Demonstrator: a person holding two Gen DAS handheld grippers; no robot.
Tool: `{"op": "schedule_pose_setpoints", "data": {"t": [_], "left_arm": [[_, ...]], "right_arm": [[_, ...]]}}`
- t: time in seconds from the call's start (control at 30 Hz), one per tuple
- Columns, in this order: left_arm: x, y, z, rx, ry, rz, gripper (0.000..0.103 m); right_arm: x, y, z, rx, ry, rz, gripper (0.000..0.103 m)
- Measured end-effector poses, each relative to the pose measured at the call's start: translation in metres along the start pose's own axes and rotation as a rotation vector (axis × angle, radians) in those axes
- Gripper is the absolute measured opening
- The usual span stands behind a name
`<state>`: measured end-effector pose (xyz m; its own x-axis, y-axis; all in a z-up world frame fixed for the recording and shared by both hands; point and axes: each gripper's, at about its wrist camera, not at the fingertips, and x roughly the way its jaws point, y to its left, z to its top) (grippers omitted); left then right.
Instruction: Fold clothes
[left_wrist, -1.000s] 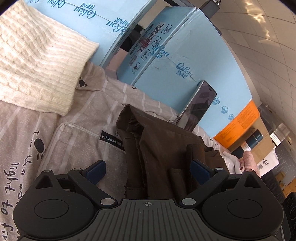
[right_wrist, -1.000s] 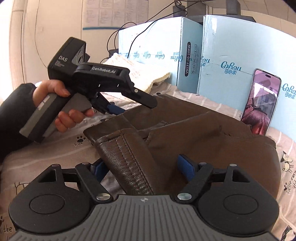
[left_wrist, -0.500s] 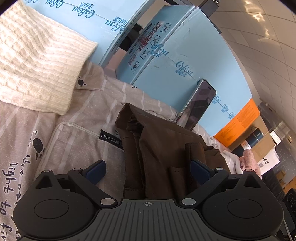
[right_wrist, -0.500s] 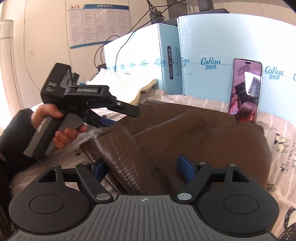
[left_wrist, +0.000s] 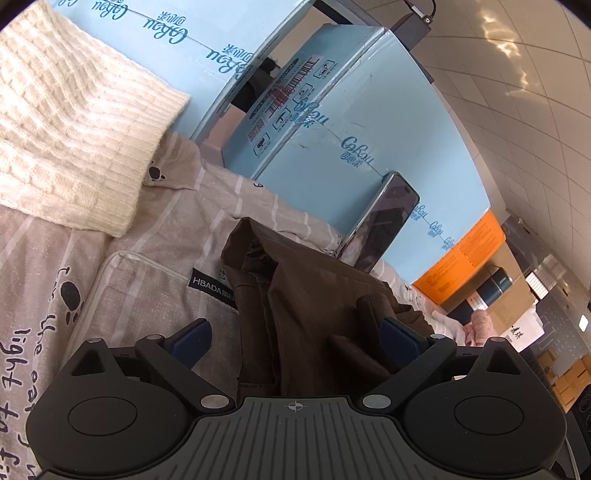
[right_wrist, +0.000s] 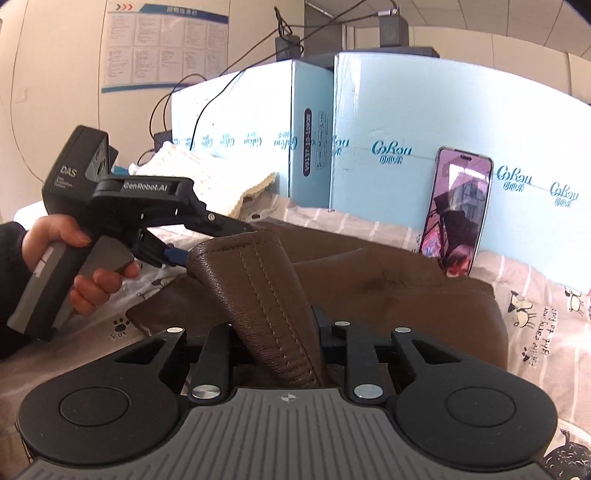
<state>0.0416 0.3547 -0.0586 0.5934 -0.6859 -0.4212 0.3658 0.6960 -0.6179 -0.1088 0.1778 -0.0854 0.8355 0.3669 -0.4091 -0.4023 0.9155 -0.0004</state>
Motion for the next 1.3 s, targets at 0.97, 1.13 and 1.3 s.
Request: {"op": "schedule_pose_setpoints", "data": {"t": [0.97,1.13,1.3], "left_arm": [[0.007,-0.004,0.000,0.097,-0.043,0.132,0.099],[0.006,-0.025,0.008,0.342,-0.070,0.194,0.099],[0.013,-0.038,0.015,0.635,-0.055,0.261,0.099]], "right_arm": [[-0.116,-0.128,-0.062,0.435,-0.104,-0.705,0.084],[-0.111,-0.141,-0.064,0.356,-0.021,-0.789,0.086],[-0.128,-0.171,-0.063,0.336,-0.009,-0.878,0.086]]}}
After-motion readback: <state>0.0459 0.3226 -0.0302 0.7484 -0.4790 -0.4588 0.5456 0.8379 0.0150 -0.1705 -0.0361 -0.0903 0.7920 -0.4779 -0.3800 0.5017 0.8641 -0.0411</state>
